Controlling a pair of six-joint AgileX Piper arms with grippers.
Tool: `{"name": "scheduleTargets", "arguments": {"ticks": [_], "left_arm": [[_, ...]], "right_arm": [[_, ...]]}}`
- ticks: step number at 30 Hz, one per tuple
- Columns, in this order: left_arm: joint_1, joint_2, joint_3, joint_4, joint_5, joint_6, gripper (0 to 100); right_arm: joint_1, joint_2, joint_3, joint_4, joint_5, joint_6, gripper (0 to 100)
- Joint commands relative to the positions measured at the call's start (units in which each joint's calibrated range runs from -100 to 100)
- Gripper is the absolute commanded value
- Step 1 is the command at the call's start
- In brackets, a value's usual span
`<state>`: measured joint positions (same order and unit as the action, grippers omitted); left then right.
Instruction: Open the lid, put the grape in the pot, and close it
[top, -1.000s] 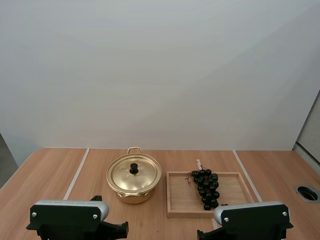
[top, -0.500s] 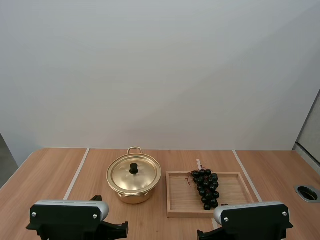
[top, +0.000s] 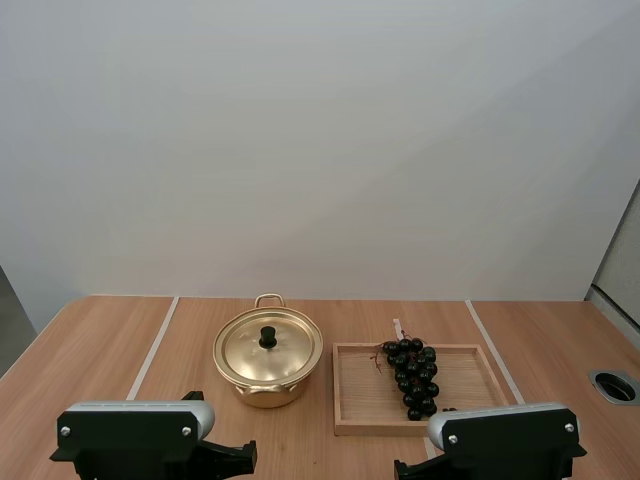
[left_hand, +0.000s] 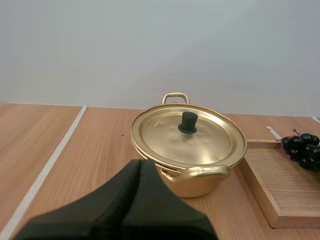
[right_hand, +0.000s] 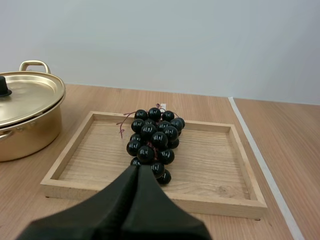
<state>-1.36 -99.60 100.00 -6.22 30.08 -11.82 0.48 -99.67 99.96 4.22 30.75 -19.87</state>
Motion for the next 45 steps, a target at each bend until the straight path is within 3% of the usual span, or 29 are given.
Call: {"name": "scheduleTargets", "arguments": {"ticks": [1, 8, 17, 24, 33, 36, 39, 41, 43, 45], "left_arm": [[0.1, -0.4, 0.0, 0.5, -1.4, -0.7, 0], [0.1, -0.4, -3.4, 0.5, -1.4, -0.7, 0], [0.1, -0.4, -19.0, 0.7, 7.1, -0.2, 0], [0.1, -0.4, -28.9, 0.9, 15.3, 8.1, 0], [0.1, -0.4, -34.2, 0.9, 31.6, 6.8, 0], [0.1, 2.2, -36.3, 0.9, 35.1, 6.8, 0], [0.1, 7.1, -38.6, 0.9, 40.6, 6.8, 11], [0.1, 11.1, -39.6, 0.9, 43.3, 6.8, 28], [0.1, 14.9, -39.7, 0.9, 43.6, 6.8, 52], [0.1, 18.6, -39.7, 0.8, 43.6, 6.8, 84]], "right_arm": [[-0.2, -0.3, 0.0, 0.2, -0.4, 0.2, 0], [-0.2, -0.3, 0.0, -0.5, -3.0, 0.2, 0], [-0.2, -0.3, -12.7, 1.8, 7.8, 0.2, 0], [-0.2, -0.3, -20.2, -0.2, 9.4, 0.2, 0], [-0.2, 1.9, -28.2, 0.7, 28.3, 0.2, 0], [-0.2, 6.8, -31.2, 0.7, 33.4, 0.2, 30], [-0.2, 11.5, -33.3, 0.7, 37.5, 0.2, 73], [-0.2, 14.5, -34.3, 0.7, 40.2, 0.2, 97], [-0.2, 17.2, -34.9, 0.7, 41.7, 0.2, 100], [-0.2, 19.2, -35.5, 0.7, 42.4, 0.2, 100]]}}
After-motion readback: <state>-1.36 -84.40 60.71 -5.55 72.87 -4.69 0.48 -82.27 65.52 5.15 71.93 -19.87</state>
